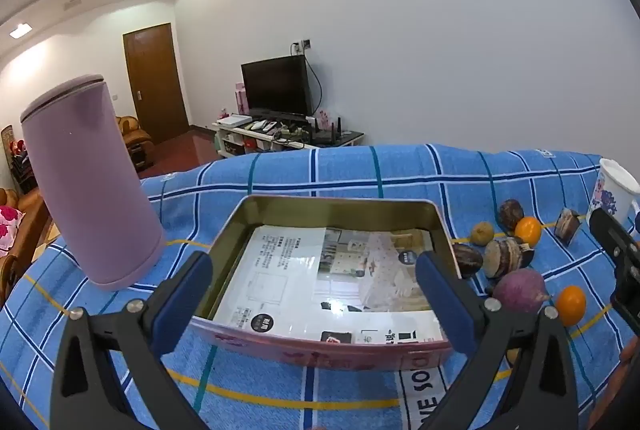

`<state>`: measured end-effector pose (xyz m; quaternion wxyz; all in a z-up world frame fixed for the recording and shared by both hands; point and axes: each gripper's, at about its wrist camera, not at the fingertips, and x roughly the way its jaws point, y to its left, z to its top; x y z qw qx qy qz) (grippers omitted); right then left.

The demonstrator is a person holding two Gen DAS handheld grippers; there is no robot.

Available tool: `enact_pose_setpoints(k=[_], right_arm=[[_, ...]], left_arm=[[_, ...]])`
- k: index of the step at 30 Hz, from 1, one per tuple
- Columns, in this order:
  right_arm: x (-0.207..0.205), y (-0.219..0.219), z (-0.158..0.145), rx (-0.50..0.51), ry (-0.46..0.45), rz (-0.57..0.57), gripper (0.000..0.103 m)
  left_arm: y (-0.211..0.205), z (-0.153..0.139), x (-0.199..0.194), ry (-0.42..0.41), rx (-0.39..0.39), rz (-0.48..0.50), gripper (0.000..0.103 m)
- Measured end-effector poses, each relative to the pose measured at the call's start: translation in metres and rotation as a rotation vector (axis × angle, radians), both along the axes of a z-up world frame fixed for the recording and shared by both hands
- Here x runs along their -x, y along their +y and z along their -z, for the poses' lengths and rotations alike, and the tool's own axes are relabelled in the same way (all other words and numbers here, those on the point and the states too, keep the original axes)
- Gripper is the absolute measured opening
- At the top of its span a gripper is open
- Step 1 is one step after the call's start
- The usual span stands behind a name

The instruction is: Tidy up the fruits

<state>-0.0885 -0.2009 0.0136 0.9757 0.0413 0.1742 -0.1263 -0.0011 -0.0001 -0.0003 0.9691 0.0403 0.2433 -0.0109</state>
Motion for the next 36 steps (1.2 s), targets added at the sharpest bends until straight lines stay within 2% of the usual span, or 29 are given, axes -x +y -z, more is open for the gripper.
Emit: enact_pose_setpoints(k=[9, 13, 18, 36], right_arm=[[-0.002, -0.006, -0.002, -0.016, 0.01, 0.019, 0.102], [0.0, -0.005, -0.002, 0.001, 0.006, 0.016, 0.102], [-0.002, -0.005, 0.0, 0.003, 0.007, 0.015, 0.102], [-0.001, -0.003, 0.0, 0.008, 0.003, 0.016, 0.102]], left_arm=[[-0.005, 0.0, 0.005, 0.054, 0.022, 0.059, 0.103], [-0.008, -0.002, 0.014, 0.042, 0.005, 0.049, 0.103], [-0.007, 0.004, 0.007, 0.054, -0.007, 0.043, 0.103], [-0.007, 0.005, 0.008, 0.061, 0.001, 0.063, 0.103]])
